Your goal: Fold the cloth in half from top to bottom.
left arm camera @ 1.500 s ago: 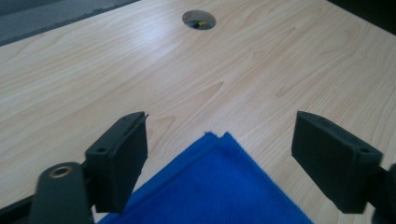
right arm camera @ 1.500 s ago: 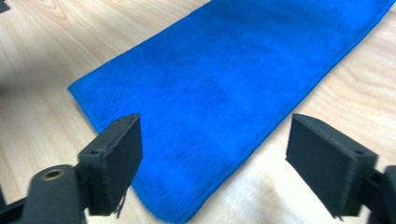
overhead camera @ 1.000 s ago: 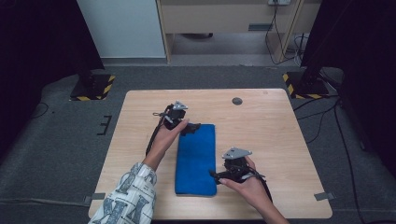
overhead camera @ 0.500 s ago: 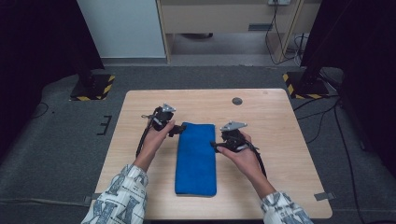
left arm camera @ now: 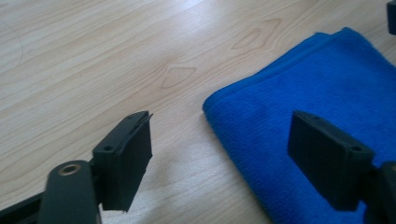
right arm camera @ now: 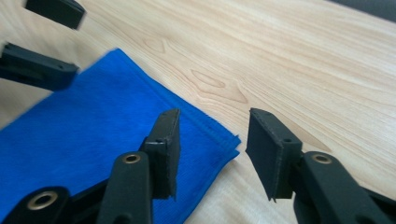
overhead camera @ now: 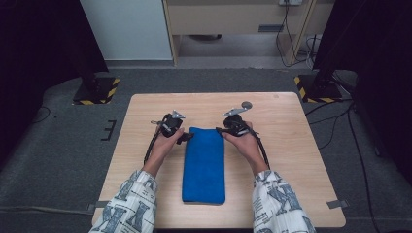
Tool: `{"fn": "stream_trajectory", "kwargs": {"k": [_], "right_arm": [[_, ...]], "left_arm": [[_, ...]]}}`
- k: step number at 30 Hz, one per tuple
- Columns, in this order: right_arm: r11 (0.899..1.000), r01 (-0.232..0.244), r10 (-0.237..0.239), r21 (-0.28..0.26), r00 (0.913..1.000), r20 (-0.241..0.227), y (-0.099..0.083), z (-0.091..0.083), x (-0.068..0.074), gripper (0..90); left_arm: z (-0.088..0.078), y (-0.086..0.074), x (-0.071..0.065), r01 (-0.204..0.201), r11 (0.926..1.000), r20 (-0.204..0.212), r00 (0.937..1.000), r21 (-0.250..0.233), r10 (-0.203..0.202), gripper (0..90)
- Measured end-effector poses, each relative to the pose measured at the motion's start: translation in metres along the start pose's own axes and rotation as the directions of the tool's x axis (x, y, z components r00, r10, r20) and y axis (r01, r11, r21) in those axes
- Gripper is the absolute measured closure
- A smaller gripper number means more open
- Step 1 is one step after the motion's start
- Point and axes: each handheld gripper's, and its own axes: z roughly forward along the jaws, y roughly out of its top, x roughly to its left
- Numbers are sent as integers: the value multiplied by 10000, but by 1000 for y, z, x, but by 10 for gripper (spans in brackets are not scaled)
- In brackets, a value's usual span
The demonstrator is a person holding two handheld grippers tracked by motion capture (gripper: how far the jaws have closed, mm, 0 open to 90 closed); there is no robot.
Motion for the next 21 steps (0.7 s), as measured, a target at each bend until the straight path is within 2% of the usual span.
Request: {"fn": "stream_trajectory", "kwargs": {"k": [4, 7, 8, 10, 11, 15, 17, 18, 21], "right_arm": [[9997, -103, 100, 210, 9998, 156, 0, 13, -3, 584], [9990, -335, 328, 299, 9992, 238, -3, 22, -6, 606], [9977, -570, 562, 363, 9981, 236, -7, 28, -9, 608], [9971, -661, 652, 373, 9976, 226, -8, 30, -10, 608], [9955, -887, 882, 326, 9960, 175, -12, 34, -13, 605], [9947, -974, 971, 326, 9952, 110, -13, 38, -13, 592], [9935, -1113, 1112, 249, 9938, 71, -13, 40, -13, 575], [9935, -1113, 1112, 249, 9938, 71, -13, 40, -13, 575], [9950, -979, 977, 218, 9952, 61, -13, 41, -10, 582]], "left_arm": [[5, -1, 2, 173, 9998, 10, 9999, -63, -173, 226], [10, -2, 2, 116, 9999, 6, 9999, -12, -116, 236], [13, -3, 2, 74, 9999, -119, 9999, 101, -73, 253], [16, -5, 3, 204, 9997, -79, 9998, 107, -203, 253], [19, -6, 3, 257, 9996, -80, 9996, 130, -256, 277], [22, -7, 5, 277, 9995, -154, 9995, 156, -274, 321], [23, -8, 6, 272, 9996, -178, 9995, 98, -271, 376], [23, -8, 7, 329, 9995, -193, 9993, 42, -328, 376], [24, -8, 5, 253, 9997, -160, 9996, -43, -253, 456]]}}
